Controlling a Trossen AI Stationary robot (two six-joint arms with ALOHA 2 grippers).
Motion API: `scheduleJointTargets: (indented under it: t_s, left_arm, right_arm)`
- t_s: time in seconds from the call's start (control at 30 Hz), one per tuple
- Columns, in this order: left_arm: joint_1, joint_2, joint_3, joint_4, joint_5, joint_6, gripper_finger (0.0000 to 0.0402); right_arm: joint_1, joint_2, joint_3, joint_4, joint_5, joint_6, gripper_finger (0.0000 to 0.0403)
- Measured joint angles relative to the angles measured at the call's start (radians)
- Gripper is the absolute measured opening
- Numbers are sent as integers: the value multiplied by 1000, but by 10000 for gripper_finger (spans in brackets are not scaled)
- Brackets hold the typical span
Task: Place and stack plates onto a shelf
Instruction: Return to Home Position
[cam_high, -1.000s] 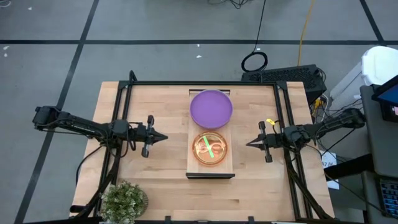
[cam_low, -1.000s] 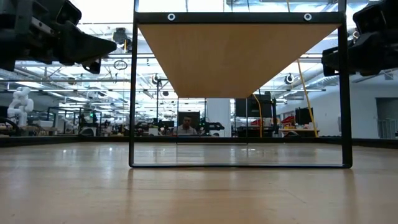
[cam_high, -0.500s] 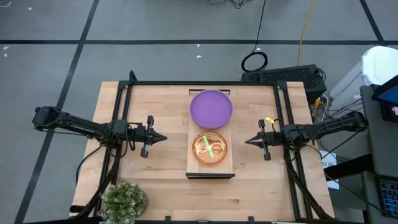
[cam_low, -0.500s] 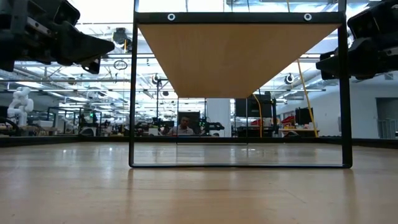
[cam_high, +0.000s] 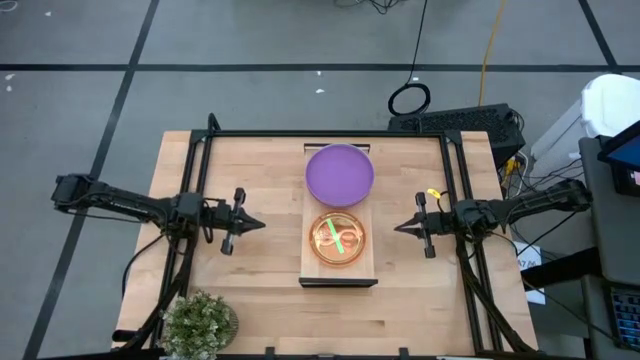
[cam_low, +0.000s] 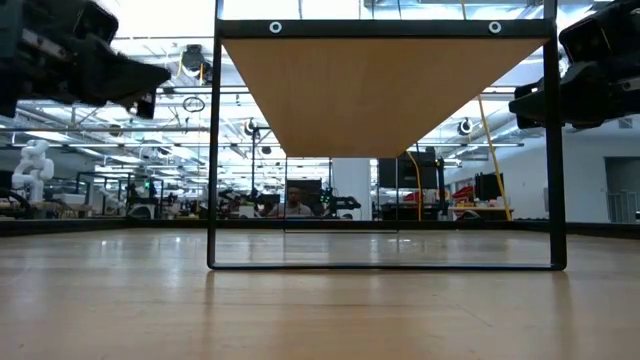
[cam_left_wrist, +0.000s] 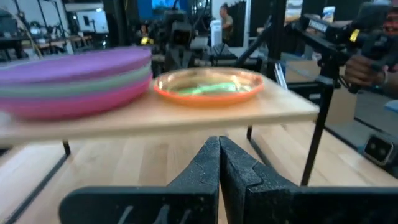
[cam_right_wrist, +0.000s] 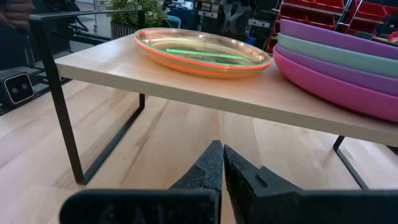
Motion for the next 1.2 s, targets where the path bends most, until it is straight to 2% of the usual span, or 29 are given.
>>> scheduleJointTargets:
  t_s: [0.07,0.43,0.73,0.83,1.2]
  left_arm:
    - [2,-20,-31,6,0,-14,1]
    - [8,-137,-31,-49,0,-14,1]
    - [8,-235,-31,-123,0,-19,1]
    - [8,-253,-31,-137,0,-19,1]
    - [8,-254,-31,-138,0,-21,1]
  right_arm:
    - [0,0,0,0,0,0,0]
    - [0,-31,0,-8,3,-5,0]
    - [0,-160,-1,-105,1,-8,0]
    - [0,-209,-1,-130,-43,-22,0]
    - [-37,-330,-1,-163,-56,-97,0]
